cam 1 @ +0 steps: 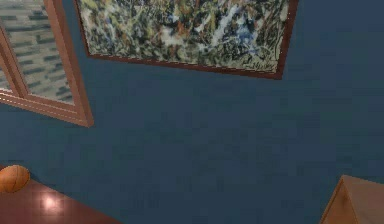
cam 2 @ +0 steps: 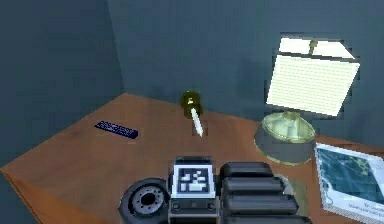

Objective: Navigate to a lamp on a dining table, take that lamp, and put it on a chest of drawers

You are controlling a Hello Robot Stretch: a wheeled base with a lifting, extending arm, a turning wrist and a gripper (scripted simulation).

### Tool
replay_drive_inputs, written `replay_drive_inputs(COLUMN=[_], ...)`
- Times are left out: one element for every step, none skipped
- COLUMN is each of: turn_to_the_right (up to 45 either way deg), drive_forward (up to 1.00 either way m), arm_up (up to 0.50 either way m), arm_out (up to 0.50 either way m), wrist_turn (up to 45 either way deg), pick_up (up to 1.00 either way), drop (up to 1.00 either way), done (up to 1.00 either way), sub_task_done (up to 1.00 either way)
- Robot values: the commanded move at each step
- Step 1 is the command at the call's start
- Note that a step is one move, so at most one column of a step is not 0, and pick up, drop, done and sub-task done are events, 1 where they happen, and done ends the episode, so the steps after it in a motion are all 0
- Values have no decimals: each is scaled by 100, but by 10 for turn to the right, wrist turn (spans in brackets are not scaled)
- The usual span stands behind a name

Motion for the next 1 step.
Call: replay_drive_inputs(turn_to_the_right=[0], drive_forward=[0], arm_up=[0], arm_out=[24], wrist_turn=[0], pick_up=[0], drop=[0], done=[0], sub_task_done=[0])
